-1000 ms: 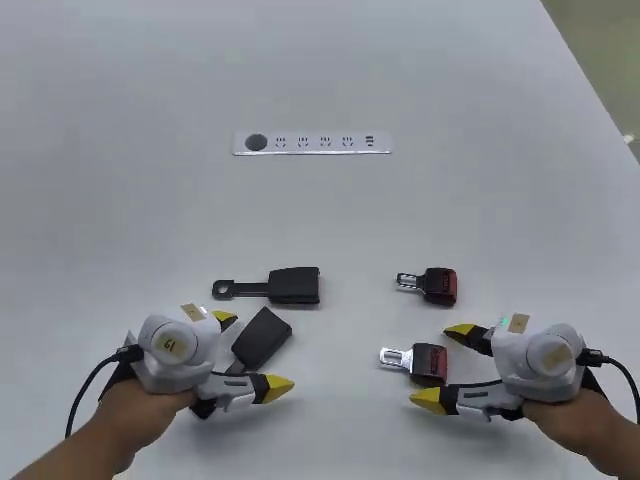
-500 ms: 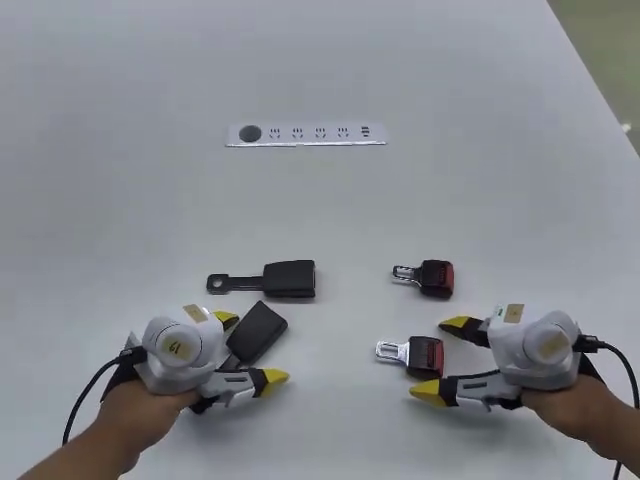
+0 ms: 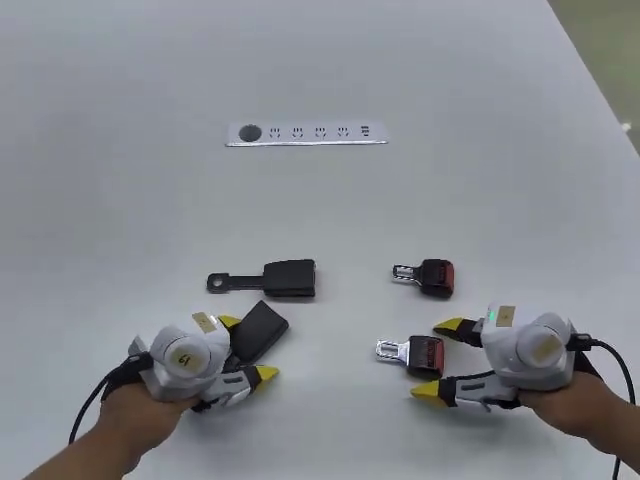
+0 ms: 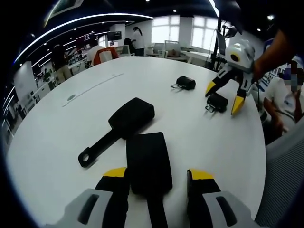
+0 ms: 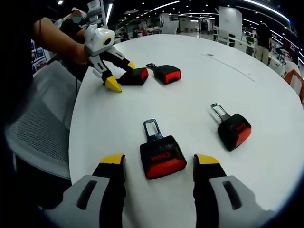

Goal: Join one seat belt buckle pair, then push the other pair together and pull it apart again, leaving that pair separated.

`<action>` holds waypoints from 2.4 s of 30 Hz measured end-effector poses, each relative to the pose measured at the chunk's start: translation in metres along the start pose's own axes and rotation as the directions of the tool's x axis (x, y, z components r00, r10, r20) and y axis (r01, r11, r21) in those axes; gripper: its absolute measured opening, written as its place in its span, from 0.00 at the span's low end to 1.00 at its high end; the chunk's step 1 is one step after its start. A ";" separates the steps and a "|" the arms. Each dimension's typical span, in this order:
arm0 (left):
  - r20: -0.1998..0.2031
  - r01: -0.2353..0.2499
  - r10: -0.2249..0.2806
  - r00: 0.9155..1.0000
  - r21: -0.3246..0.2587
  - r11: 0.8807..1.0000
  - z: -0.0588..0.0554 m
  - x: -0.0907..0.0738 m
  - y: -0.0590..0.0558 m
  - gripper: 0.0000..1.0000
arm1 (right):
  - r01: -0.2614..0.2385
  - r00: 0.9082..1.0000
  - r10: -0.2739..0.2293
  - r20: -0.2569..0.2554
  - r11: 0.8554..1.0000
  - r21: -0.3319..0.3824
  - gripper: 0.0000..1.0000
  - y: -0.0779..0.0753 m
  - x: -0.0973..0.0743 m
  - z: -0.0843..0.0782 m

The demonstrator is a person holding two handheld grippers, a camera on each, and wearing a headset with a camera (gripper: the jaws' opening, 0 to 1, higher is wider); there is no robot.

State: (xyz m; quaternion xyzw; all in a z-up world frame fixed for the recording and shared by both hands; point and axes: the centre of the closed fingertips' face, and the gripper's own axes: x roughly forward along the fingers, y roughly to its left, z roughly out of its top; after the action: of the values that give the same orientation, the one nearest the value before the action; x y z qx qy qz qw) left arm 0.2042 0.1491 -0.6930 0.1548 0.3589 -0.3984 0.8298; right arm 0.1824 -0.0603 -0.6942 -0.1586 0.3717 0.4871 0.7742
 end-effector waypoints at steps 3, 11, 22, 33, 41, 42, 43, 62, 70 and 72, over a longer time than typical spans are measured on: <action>0.001 0.012 -0.012 1.000 0.014 1.000 0.001 -0.001 -0.002 0.48 | 0.001 1.000 -0.001 -0.014 1.000 -0.020 0.54 0.001 0.000 0.000; -0.013 0.082 -0.081 0.997 0.108 0.991 0.001 0.005 -0.006 0.35 | -0.012 0.999 0.009 -0.045 0.998 -0.057 0.46 0.001 0.000 0.000; -0.139 0.286 -0.255 0.957 0.312 0.906 0.002 0.007 -0.020 0.34 | -0.023 0.996 0.012 -0.088 0.991 -0.128 0.37 -0.004 -0.002 -0.001; -0.266 0.415 -0.326 0.907 0.446 0.793 0.005 0.006 -0.025 0.34 | -0.090 0.988 0.057 -0.146 0.969 -0.232 0.34 -0.006 -0.002 0.000; -0.314 0.451 -0.332 0.889 0.478 0.754 0.007 0.006 -0.027 0.34 | -0.137 0.978 0.091 -0.185 0.958 -0.254 0.33 -0.006 -0.001 -0.004; -0.316 0.452 -0.333 0.889 0.478 0.753 0.007 0.006 -0.027 0.34 | -0.137 0.978 0.090 -0.186 0.958 -0.254 0.33 -0.007 -0.001 -0.004; -0.317 0.453 -0.333 0.888 0.477 0.753 0.006 0.006 -0.026 0.34 | -0.134 0.978 0.087 -0.187 0.958 -0.253 0.33 -0.007 -0.001 -0.005; -0.312 0.428 -0.313 0.897 0.439 0.790 0.002 0.008 -0.021 0.34 | -0.094 0.986 0.059 -0.155 0.969 -0.230 0.33 0.001 0.008 0.014; -0.313 0.420 -0.305 0.899 0.427 0.801 0.002 0.008 -0.023 0.34 | -0.094 0.988 0.064 -0.139 0.970 -0.226 0.33 0.008 0.024 0.022; -0.312 0.417 -0.302 0.901 0.423 0.804 0.003 0.008 -0.024 0.34 | -0.096 0.989 0.067 -0.134 0.969 -0.227 0.33 0.012 0.028 0.025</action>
State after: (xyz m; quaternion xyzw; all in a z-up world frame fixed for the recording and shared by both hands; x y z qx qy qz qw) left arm 0.1908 0.1279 -0.6955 0.3292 0.3649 -0.6048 0.6266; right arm 0.1895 -0.0216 -0.6966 -0.2633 0.3662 0.5478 0.7046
